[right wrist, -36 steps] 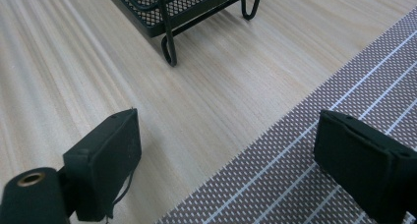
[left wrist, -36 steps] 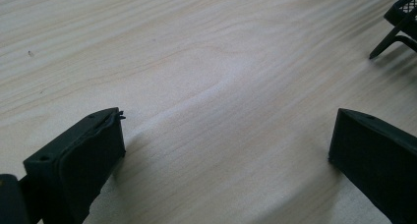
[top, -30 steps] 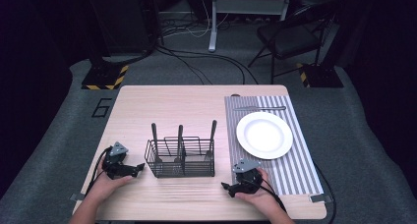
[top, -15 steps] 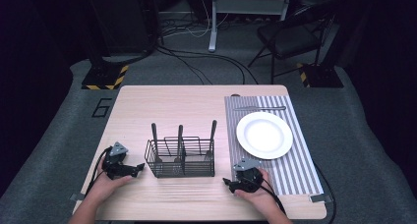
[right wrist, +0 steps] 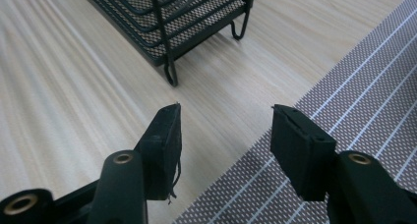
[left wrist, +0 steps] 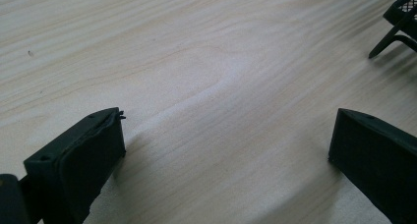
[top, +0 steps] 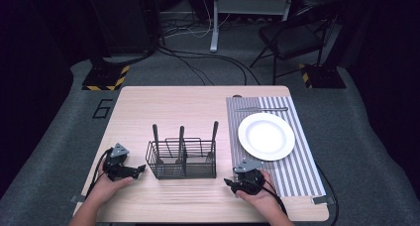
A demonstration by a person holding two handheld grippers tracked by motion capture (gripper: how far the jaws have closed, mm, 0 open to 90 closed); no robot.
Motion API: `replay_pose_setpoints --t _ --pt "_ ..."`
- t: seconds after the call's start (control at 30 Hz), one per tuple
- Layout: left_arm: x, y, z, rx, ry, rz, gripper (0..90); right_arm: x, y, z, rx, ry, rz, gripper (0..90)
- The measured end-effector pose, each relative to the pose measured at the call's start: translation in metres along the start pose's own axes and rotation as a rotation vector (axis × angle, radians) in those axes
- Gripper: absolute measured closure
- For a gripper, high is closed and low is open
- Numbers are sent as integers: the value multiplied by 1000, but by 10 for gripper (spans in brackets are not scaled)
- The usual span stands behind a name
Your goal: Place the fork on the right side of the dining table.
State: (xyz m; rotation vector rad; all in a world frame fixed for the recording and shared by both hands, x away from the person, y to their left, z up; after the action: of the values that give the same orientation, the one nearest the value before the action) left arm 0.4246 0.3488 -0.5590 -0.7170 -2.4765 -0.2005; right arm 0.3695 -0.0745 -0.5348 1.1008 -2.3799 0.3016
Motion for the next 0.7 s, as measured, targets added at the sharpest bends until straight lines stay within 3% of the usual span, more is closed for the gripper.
replay_pose_setpoints --t 0.13,0.17,0.27,0.7 --pt "0 0 0 0 -1 0 1 2 2 -3 1 18 -6 481" --pt "0 0 0 1 -1 -1 1 4 3 -6 -21 26 -15 488" --pt "0 0 0 -1 -2 -2 1 6 3 -9 -29 32 -19 494" --pt "0 0 0 -1 -2 -2 1 25 -8 -45 -72 -51 -38 477"
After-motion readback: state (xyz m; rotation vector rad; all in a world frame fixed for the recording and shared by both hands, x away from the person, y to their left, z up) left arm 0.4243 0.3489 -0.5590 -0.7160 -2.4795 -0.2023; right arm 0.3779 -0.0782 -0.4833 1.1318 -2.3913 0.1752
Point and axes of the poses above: each handheld gripper's, and its own axes: x roughly backward along the jaws, z roughly out of its underside, y roughly to its left, the point moved 4 cm from there along -x, roughly forward along the jaws, and after that the axes turned 11 degrees about -y, right-handed, at the moved point
